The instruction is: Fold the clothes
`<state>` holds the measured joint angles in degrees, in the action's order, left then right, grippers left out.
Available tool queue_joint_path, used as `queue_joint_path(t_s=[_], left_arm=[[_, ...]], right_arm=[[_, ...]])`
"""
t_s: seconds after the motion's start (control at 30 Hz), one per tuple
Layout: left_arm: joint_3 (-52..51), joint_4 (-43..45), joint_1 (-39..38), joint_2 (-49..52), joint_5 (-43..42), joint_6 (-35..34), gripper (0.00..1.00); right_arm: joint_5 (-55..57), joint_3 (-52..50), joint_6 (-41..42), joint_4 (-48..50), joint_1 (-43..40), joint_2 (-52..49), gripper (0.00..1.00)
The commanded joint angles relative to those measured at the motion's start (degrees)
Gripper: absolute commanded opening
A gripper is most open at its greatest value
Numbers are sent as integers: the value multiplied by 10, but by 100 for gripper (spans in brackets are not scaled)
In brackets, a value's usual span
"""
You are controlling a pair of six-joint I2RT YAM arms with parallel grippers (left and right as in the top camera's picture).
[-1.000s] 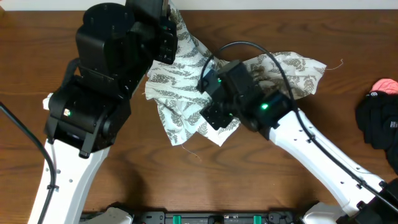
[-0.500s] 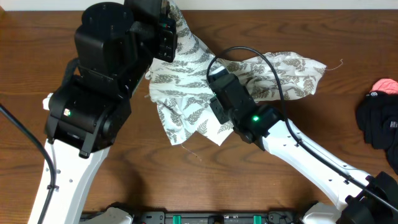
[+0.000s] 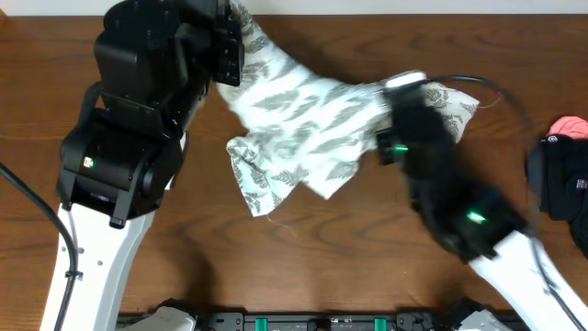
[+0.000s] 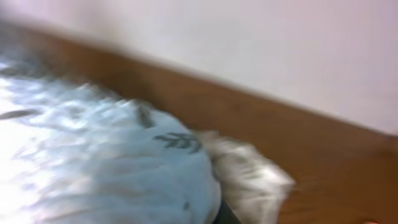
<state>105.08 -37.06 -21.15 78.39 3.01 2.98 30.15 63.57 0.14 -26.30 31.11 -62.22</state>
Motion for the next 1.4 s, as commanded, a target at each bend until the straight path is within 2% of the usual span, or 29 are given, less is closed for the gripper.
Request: queue_joint_path(t_s=[0.0, 0.17, 0.3, 0.5, 0.6, 0.7, 0.8, 1.03, 1.2, 1.37], left_arm=[[7, 9, 3, 7, 2, -12, 6], [7, 57, 3, 43, -90, -48, 6], [7, 151, -6, 84, -188, -89, 6], [7, 355, -31, 143, -283, -185, 6], [13, 402, -40, 160, -301, -209, 6], [14, 381, -37, 159, -300, -193, 6], [14, 324, -15, 151, -300, -168, 6], [14, 164, 95, 140, -290, -124, 6], [14, 100, 172, 137, -290, -103, 6], [14, 58, 206, 137, -290, -78, 6]], right_arm=[[52, 1, -47, 7, -78, 51, 1], [23, 1, -55, 31, -233, 96, 1], [17, 3, -56, 49, -313, 120, 1], [18, 50, -56, 52, -377, 153, 1], [7, 94, -56, 37, -387, 160, 1], [-70, 136, -56, -5, -386, 160, 1], [-202, 149, -56, -44, -386, 160, 1], [-527, 148, -61, -147, -385, 124, 1], [-765, 146, -142, -234, -368, 73, 1], [-876, 146, -275, -327, -298, 33, 1]])
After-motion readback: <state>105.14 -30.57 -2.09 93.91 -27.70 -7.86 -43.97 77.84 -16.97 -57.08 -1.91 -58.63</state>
